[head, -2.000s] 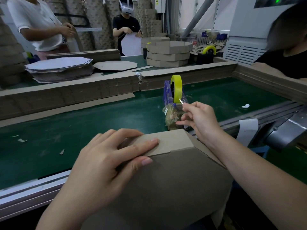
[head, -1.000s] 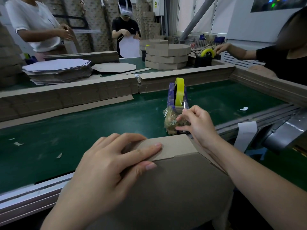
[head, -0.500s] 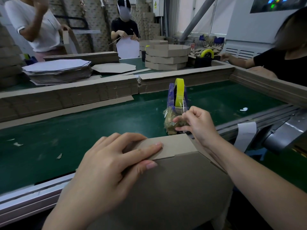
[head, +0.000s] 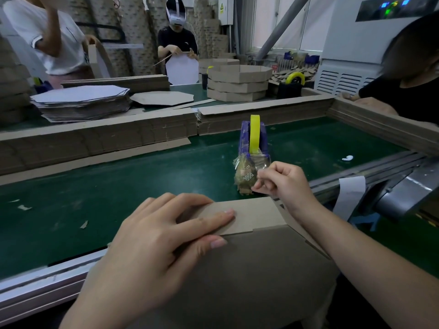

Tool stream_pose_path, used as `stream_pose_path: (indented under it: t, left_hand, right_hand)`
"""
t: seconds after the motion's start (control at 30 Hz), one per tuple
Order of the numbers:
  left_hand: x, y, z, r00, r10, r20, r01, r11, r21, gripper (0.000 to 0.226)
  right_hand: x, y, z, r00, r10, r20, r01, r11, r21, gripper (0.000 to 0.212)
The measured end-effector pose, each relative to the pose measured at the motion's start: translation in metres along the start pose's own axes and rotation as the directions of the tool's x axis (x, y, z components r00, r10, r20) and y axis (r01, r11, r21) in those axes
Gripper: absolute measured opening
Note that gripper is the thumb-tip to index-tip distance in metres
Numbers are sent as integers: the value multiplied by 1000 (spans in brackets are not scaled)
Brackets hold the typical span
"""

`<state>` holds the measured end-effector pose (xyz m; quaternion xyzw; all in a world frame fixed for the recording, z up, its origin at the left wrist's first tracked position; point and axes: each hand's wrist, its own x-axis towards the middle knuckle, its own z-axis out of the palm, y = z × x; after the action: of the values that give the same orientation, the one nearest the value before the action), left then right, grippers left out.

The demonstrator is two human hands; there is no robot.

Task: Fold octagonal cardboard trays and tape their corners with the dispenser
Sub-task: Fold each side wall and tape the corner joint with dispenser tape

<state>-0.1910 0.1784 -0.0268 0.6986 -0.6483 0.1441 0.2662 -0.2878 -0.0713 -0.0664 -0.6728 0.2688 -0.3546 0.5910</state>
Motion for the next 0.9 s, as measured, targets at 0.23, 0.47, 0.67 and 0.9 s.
stream_pose_path:
  t: [0.23, 0.47, 0.67, 0.9]
  left_hand:
    - [-3, -1, -1, 1000, 7, -9, -7, 1000, -26, 36]
    - [2, -3, -1, 1000, -2, -7, 2, 999, -35, 37]
    - [7, -8, 1, 999, -32, -9, 31, 998, -48, 37]
    - [15, -6, 2, 997, -75, -5, 74, 992, -99, 36]
  right_hand:
    - [-3, -1, -3, 976, 205, -76, -216, 957, -192, 31]
    - [2, 10, -12, 976, 152, -154, -210, 833, -512, 42]
    - [-14, -31, -32, 962, -260, -89, 80, 575, -815, 31]
    - [-81, -95, -3, 840, -532, 111, 520, 728, -447, 24]
